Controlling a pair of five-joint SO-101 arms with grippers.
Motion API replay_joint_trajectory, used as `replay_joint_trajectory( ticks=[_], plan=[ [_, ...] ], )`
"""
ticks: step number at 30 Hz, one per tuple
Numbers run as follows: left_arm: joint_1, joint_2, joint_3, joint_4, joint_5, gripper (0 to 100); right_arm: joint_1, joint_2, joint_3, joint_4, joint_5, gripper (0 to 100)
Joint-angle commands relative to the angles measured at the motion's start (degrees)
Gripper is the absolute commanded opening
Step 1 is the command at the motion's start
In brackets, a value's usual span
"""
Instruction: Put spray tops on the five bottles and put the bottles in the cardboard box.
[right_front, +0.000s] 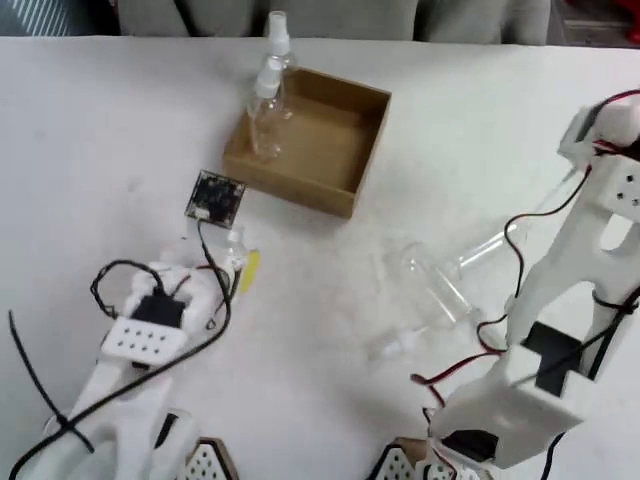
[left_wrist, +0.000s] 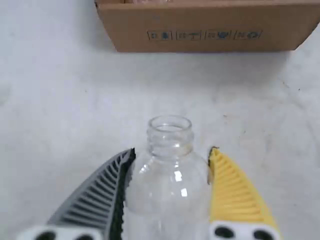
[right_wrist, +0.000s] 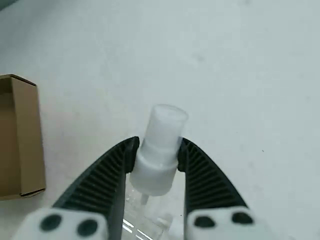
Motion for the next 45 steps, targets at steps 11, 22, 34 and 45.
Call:
replay_joint_trajectory(
  ticks=[11,22,34,45],
  plan=[
    [1.71,-37.49,5.36,-2.29,-0.62,6,-27.03,-29.49,9.85,-0.40,11.78,1.5],
    [15.16,-61.05,20.13,-2.29,-0.62,5,-40.57,-44.79,18.64,-13.58,7.56,1.5],
    [15.43,-60.62,20.40,-1.76,0.70,5,-52.88,-53.23,44.75,-46.37,6.86,1.5],
    [15.08,-60.53,20.40,-0.26,5.54,5,-55.60,-58.42,62.07,-61.23,6.42,1.5]
  ],
)
